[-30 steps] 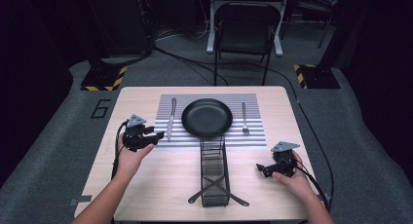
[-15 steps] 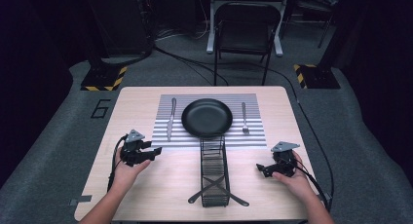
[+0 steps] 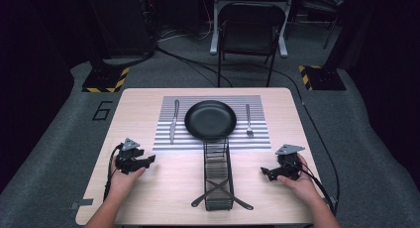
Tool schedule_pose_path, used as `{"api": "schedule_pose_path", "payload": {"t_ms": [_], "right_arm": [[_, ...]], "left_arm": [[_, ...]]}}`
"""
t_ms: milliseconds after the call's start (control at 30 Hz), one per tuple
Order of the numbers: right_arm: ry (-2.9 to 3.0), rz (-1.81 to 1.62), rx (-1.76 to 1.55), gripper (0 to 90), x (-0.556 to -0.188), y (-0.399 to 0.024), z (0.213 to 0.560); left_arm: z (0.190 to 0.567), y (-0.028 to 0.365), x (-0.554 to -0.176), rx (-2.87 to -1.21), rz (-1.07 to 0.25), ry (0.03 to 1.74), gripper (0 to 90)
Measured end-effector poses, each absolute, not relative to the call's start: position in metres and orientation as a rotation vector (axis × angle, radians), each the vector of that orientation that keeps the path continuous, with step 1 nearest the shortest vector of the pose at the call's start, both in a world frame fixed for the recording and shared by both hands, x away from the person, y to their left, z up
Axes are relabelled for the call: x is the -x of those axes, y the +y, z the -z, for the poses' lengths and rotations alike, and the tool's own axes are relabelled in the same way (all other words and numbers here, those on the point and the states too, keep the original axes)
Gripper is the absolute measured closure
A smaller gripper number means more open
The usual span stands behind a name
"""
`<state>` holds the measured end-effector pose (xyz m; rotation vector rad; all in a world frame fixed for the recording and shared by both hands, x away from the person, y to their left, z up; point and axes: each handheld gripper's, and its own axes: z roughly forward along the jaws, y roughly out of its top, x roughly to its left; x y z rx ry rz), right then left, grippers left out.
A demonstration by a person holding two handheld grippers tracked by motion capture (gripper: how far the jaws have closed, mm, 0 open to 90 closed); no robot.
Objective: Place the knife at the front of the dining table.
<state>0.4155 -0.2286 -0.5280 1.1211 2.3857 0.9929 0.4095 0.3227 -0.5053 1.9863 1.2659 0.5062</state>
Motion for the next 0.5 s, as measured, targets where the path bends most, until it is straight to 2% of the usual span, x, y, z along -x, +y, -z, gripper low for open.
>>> {"api": "schedule_pose_path", "payload": {"t_ms": [367, 500], "right_arm": [[2.385, -0.993, -1.122, 0.0, -0.416, -0.229, 0.528], [2.385, -0.993, -1.122, 0.0, -0.416, -0.229, 0.528]], "left_arm": [[0.511, 0.339, -0.406, -1.953, -0.620, 1.313, 36.5], [0.514, 0.345, -0.407, -1.933, -0.601, 1.353, 34.7]]}}
